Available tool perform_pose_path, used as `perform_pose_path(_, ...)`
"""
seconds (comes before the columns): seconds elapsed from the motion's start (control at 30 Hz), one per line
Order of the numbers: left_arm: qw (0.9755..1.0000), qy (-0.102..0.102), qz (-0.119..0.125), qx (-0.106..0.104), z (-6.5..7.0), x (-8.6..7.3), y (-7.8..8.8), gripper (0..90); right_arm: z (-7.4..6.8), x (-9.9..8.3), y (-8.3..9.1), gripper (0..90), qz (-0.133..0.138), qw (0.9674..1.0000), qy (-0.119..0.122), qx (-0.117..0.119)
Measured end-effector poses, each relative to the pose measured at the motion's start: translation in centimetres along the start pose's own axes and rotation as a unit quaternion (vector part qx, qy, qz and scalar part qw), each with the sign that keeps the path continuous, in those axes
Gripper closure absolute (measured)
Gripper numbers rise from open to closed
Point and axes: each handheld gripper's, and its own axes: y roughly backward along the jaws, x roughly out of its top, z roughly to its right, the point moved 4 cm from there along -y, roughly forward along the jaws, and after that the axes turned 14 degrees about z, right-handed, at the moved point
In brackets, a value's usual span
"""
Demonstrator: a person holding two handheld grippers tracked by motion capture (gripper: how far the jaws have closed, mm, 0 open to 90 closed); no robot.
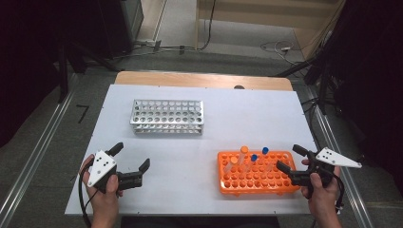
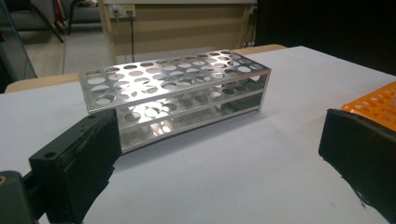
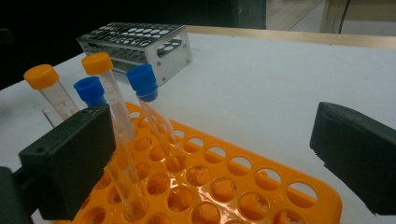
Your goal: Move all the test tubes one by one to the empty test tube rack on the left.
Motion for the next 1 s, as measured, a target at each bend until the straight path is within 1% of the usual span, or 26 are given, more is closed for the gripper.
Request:
perform_pose_path(0.13, 1.0, 0.001, 0.0, -0.002, 0.1, 0.0, 0.0, 0.0, -0.4, 0.0, 0.1, 0.0, -0.002, 1.0, 0.0, 0.009)
perform_pose_path(0.23, 1.0, 0.002, 0.001, -0.003, 0.2, 0.1, 0.0, 0.0, -0.8, 0.2, 0.1, 2.5, 0.0, 0.9998, 0.003, 0.018)
perform_pose_path(0.33, 1.0, 0.003, 0.001, -0.006, 0.3, 0.1, 0.0, 0.0, -1.4, 0.1, 0.1, 3.8, -0.007, 0.9995, 0.002, 0.032)
perform_pose_path(0.5, 0.9999, 0.003, -0.001, -0.011, 0.5, 0.1, 0.0, 0.0, -2.3, -0.2, -0.2, 6.1, -0.025, 0.998, 0.005, 0.059)
perform_pose_path(0.6, 0.9999, 0.002, -0.003, -0.013, 0.5, 0.1, 0.0, 0.0, -2.9, -0.4, -0.4, 6.8, -0.037, 0.996, -0.011, 0.08)
perform_pose_path(0.67, 0.9999, 0.004, -0.004, -0.014, 0.6, 0.0, -0.1, 0.0, -3.2, -0.6, -0.5, 12.0, -0.046, 0.9953, -0.011, 0.085)
perform_pose_path(0.7, 0.9999, 0.005, -0.004, -0.015, 0.6, 0.0, -0.1, 0.0, -3.3, -0.8, -0.6, 13.1, -0.051, 0.9947, -0.01, 0.089)
perform_pose_path(0.8, 0.9998, 0.004, -0.005, -0.018, 0.7, 0.0, -0.1, 0.0, -3.5, -1.3, -0.8, 20.8, -0.071, 0.9932, -0.009, 0.092)
perform_pose_path(0.97, 0.9997, 0.005, -0.007, -0.022, 0.8, 0.0, -0.2, 0.0, -3.5, -1.9, -0.7, 34.3, -0.086, 0.9908, -0.014, 0.103)
perform_pose_path(1.0, 0.9997, 0.005, -0.008, -0.022, 0.8, 0.0, -0.2, 0.0, -3.5, -1.9, -0.7, 39.3, -0.088, 0.9901, -0.018, 0.108)
